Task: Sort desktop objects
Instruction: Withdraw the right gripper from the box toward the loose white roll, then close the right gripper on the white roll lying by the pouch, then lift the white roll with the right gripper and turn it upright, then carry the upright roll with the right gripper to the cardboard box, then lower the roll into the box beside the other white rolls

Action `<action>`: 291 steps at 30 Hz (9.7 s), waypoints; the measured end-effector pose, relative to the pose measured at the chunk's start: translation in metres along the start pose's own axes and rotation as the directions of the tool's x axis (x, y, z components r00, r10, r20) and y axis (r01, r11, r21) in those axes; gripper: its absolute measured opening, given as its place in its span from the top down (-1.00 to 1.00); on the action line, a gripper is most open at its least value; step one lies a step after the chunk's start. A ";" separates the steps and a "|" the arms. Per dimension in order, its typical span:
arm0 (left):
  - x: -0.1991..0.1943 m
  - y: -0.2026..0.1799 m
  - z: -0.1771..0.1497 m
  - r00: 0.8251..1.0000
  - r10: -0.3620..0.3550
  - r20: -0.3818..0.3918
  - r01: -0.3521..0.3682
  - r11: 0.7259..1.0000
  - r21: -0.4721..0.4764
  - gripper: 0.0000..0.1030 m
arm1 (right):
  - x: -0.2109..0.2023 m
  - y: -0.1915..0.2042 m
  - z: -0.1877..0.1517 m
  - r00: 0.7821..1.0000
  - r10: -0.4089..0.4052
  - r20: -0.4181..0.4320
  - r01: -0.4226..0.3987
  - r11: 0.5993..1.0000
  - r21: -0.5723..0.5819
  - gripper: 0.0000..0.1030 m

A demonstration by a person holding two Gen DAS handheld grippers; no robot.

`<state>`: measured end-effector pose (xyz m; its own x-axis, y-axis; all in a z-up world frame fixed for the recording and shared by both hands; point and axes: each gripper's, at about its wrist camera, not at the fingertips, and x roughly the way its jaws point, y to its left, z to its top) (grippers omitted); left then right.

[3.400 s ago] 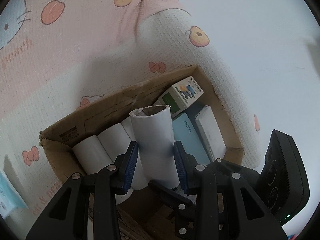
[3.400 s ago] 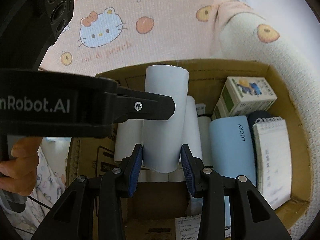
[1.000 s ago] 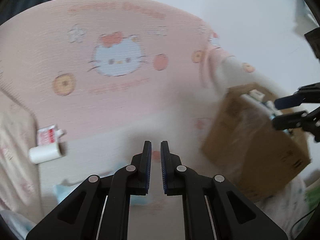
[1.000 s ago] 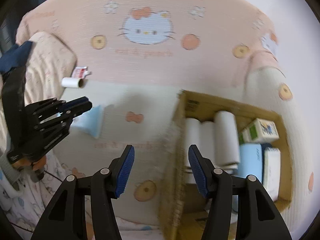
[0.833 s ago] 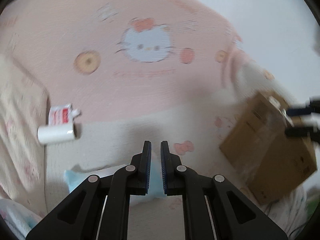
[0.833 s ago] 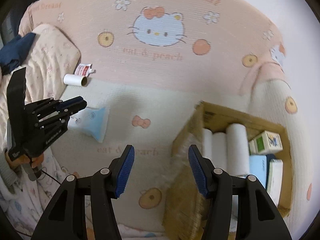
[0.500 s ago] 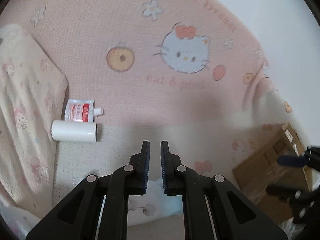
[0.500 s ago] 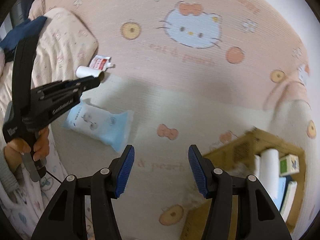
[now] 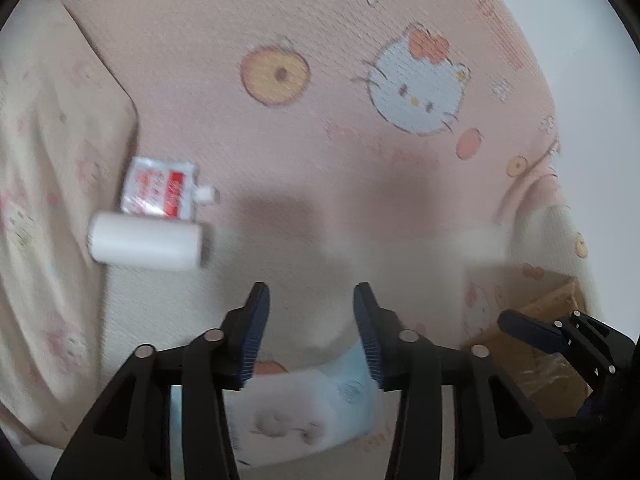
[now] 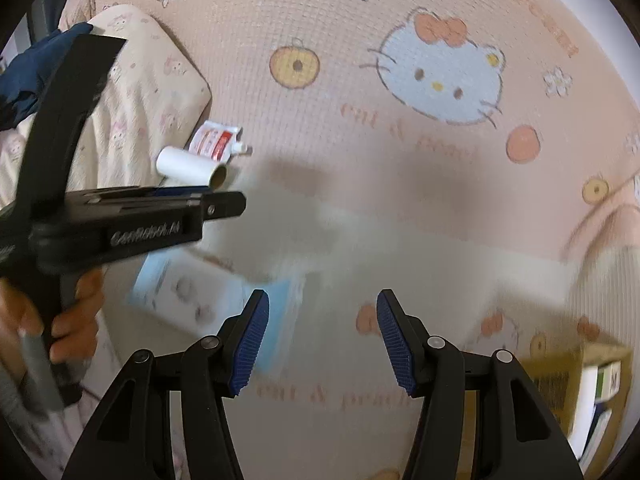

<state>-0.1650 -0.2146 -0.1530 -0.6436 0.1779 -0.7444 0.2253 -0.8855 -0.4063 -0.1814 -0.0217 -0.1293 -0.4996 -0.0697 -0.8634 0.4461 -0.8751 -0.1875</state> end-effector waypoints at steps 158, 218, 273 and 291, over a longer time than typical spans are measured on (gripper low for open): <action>0.015 0.015 -0.047 0.959 -0.124 -0.255 0.121 0.992 -0.029 0.12 | 0.036 0.042 -0.059 0.948 0.307 -0.081 -0.294 0.944 0.148 0.55; 0.039 0.013 -0.057 0.924 -0.299 -0.238 0.260 0.948 -0.183 0.11 | 0.063 0.039 -0.040 0.946 0.310 -0.093 -0.296 0.945 0.141 0.16; -0.040 -0.315 -0.055 0.889 -0.405 -0.212 0.454 0.837 0.306 0.14 | -0.156 -0.153 -0.154 0.968 -0.126 0.216 0.023 0.905 0.426 0.16; 0.027 -0.369 -0.046 0.875 -0.146 -0.462 0.307 0.905 0.296 0.16 | -0.118 -0.217 -0.182 0.985 0.070 0.158 -0.145 0.833 0.534 0.16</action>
<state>-0.2316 0.1365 -0.0480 -0.2584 0.4830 -0.8366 -0.2099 -0.8734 -0.4394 -0.0842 0.2634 -0.0721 -0.5779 -0.2055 -0.7898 0.0476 -0.9746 0.2188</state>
